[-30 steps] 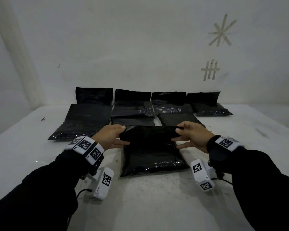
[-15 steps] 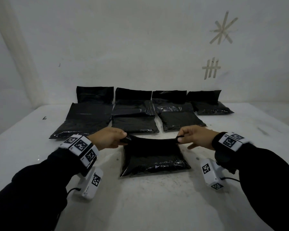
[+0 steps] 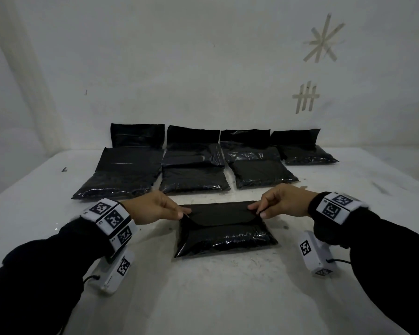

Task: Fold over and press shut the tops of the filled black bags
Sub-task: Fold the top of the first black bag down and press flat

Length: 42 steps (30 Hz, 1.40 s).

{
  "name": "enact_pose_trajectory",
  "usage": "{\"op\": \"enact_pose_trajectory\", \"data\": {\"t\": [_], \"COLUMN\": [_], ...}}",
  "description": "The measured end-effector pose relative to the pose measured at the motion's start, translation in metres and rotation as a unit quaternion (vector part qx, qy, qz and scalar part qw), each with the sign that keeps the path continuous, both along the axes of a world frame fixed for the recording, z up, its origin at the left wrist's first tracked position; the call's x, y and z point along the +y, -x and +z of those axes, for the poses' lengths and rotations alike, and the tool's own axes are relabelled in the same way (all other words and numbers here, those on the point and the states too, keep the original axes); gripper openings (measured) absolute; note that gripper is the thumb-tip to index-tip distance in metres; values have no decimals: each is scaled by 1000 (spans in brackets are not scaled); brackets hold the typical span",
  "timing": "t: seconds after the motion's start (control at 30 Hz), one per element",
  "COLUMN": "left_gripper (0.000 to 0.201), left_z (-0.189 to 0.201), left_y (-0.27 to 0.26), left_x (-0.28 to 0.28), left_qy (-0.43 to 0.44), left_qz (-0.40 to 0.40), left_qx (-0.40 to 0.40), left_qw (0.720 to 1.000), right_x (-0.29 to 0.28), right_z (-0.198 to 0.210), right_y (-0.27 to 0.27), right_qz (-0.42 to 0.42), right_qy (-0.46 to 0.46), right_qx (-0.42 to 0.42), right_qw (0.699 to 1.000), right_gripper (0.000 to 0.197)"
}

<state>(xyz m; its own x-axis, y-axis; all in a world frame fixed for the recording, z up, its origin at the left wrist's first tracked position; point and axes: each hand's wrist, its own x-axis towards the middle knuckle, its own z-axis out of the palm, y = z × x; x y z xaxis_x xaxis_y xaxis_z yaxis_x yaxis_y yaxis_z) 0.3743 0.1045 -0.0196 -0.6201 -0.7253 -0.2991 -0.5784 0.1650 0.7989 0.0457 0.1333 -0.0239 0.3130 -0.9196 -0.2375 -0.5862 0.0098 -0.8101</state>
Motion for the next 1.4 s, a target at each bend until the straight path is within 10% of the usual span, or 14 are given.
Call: {"op": "enact_pose_trajectory", "data": {"t": [0.77, 1.4], "left_gripper": [31, 34], "left_z": [-3, 11], "left_y": [4, 27], "left_x": [7, 8], "left_qy": [111, 323], "left_qz": [-37, -71], "left_qx": [-100, -281], "left_qw": [988, 901], "right_x": [6, 11], "right_z": [-3, 5], "right_y": [-4, -18], "right_qz": [11, 23], "right_qy": [78, 165], "right_qx": [138, 268], "right_qw": [987, 949], "right_gripper": [16, 13]}}
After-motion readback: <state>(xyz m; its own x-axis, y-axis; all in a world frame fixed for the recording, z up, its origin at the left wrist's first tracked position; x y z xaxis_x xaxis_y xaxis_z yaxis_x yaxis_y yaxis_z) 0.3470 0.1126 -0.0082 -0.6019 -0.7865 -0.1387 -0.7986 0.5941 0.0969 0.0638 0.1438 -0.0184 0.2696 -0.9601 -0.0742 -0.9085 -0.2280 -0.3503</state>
